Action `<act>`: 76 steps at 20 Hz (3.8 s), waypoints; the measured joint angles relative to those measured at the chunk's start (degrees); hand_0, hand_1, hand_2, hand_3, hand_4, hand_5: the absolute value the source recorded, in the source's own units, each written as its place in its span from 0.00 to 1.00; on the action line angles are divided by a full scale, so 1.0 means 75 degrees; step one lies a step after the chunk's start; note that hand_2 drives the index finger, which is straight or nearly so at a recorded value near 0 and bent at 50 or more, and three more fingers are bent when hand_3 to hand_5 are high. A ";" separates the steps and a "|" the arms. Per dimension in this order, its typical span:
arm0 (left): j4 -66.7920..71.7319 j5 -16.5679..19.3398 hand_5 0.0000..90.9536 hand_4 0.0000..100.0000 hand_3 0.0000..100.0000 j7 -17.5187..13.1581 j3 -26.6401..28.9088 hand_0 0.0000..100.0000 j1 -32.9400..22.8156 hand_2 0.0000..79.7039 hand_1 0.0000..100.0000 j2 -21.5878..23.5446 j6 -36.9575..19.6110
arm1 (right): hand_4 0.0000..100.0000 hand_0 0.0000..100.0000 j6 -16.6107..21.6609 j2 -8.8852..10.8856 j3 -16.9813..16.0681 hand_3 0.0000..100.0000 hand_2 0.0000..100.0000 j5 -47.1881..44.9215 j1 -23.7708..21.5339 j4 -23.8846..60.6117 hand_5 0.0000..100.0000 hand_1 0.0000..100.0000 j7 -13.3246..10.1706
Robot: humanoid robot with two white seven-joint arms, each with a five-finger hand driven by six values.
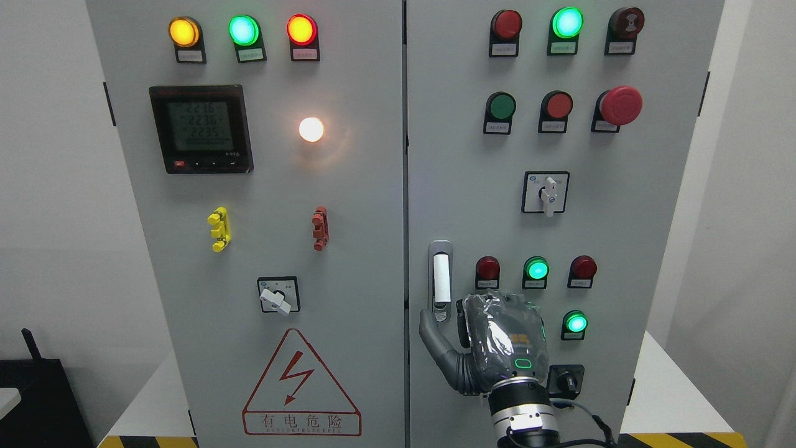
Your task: Release door handle
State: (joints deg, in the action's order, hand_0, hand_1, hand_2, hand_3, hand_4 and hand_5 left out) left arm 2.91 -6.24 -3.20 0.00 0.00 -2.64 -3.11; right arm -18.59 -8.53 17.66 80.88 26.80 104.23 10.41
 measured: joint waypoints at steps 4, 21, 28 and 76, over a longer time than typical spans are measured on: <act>0.0000 0.0000 0.00 0.00 0.00 0.0000 0.0000 0.12 0.0000 0.00 0.39 0.0000 0.0000 | 0.89 0.45 -0.0021 0.0000 -0.0027 1.00 0.99 -0.0004 0.0079 -0.0088 0.99 0.07 0.0002; 0.0000 0.0000 0.00 0.00 0.00 0.0000 0.0000 0.12 0.0000 0.00 0.39 0.0000 0.0000 | 0.89 0.55 -0.0144 0.0000 -0.0128 1.00 0.99 -0.0042 0.0160 -0.0222 0.99 0.07 0.0012; 0.0000 0.0000 0.00 0.00 0.00 0.0000 0.0000 0.12 0.0000 0.00 0.39 0.0000 0.0000 | 0.88 0.55 -0.0212 -0.0005 -0.0146 1.00 0.99 -0.0055 0.0092 -0.0183 0.99 0.08 -0.0054; 0.0000 0.0000 0.00 0.00 0.00 0.0000 0.0000 0.12 0.0000 0.00 0.39 0.0000 0.0000 | 0.88 0.60 -0.0272 -0.0052 -0.0426 1.00 0.98 -0.0072 0.0013 0.0108 0.99 0.08 -0.0078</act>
State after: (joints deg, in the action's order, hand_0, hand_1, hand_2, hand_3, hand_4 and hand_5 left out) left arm 2.90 -6.24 -3.20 0.00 0.00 -2.64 -3.11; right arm -20.63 -8.91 14.46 80.34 26.89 105.03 9.83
